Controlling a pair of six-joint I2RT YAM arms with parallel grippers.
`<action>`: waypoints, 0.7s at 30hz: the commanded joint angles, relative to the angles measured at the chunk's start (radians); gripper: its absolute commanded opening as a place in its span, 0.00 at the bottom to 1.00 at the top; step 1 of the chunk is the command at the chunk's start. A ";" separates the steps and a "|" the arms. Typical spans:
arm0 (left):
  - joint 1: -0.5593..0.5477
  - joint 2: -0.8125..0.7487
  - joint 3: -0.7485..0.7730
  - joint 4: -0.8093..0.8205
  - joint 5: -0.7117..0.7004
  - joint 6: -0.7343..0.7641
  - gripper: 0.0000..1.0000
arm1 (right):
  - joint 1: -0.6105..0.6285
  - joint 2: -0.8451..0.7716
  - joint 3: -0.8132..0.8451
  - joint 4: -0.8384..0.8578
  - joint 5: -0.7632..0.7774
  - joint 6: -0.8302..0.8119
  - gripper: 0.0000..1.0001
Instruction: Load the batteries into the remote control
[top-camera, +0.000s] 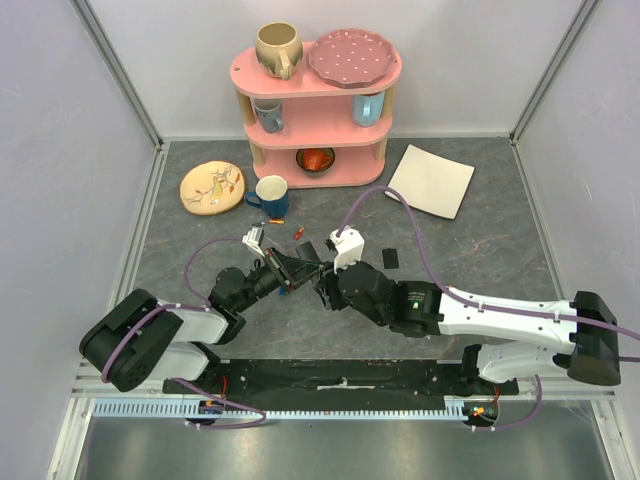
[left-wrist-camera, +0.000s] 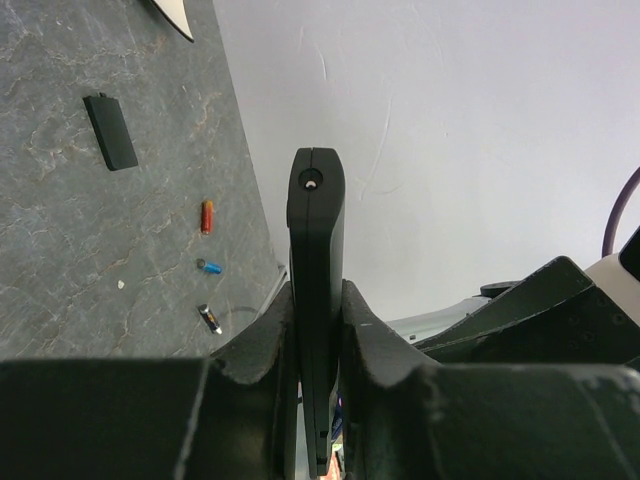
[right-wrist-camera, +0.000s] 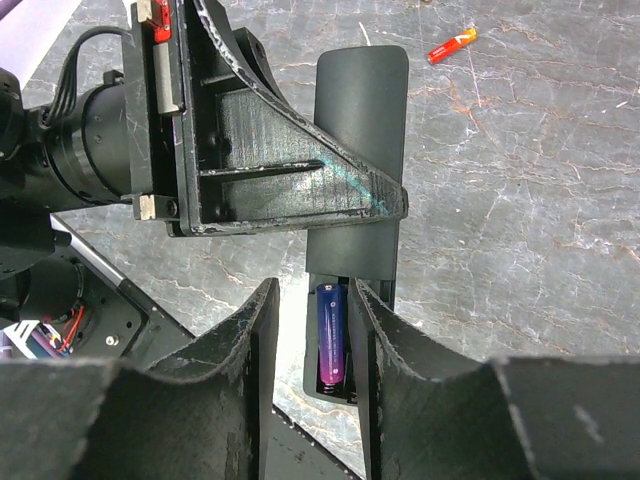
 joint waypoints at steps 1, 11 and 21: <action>-0.005 0.005 0.007 0.373 -0.007 0.013 0.02 | 0.010 -0.069 0.053 0.003 0.010 0.022 0.41; -0.005 0.001 0.015 0.375 -0.005 0.022 0.02 | 0.011 -0.229 0.009 0.008 0.061 0.008 0.52; -0.005 -0.051 0.027 0.375 0.035 0.050 0.02 | -0.139 -0.324 -0.108 0.092 -0.258 0.103 0.91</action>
